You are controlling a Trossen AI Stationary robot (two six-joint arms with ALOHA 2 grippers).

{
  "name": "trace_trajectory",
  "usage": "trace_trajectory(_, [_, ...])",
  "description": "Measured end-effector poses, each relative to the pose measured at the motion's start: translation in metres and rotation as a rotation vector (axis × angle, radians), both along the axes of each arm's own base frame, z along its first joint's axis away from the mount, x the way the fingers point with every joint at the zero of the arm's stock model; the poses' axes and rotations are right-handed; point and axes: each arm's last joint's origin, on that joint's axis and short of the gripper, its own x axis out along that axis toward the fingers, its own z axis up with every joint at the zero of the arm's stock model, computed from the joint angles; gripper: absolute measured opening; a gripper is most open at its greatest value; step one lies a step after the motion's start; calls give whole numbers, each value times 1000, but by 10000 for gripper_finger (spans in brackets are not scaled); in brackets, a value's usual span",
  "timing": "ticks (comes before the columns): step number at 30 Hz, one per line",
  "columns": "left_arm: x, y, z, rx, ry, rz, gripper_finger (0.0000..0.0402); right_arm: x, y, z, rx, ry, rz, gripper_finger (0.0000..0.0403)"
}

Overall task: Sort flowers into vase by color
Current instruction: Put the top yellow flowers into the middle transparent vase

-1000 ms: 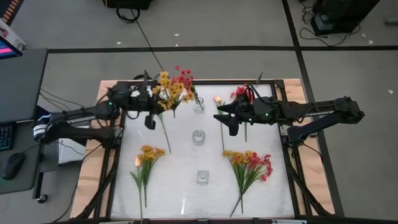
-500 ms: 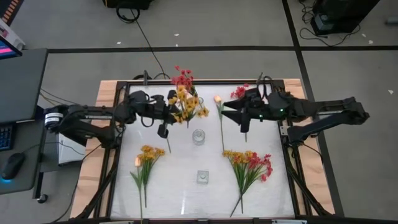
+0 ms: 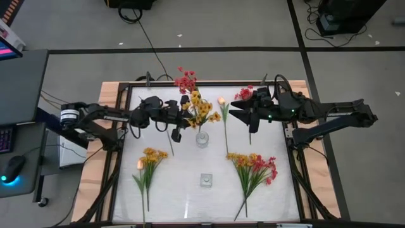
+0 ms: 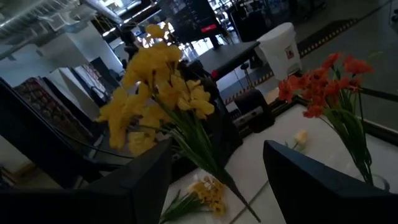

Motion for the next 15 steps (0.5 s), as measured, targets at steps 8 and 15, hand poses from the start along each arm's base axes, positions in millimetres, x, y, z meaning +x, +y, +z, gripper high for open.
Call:
trace_trajectory(8, [11, -3, -16, -30, 32, -20, 21, 0, 0, 1, 1, -11, -1, 261])
trace_trajectory(15, [16, -6, -23, -47, 41, -37, 21, 0, 0, 1, 1, -12, -3, 261])
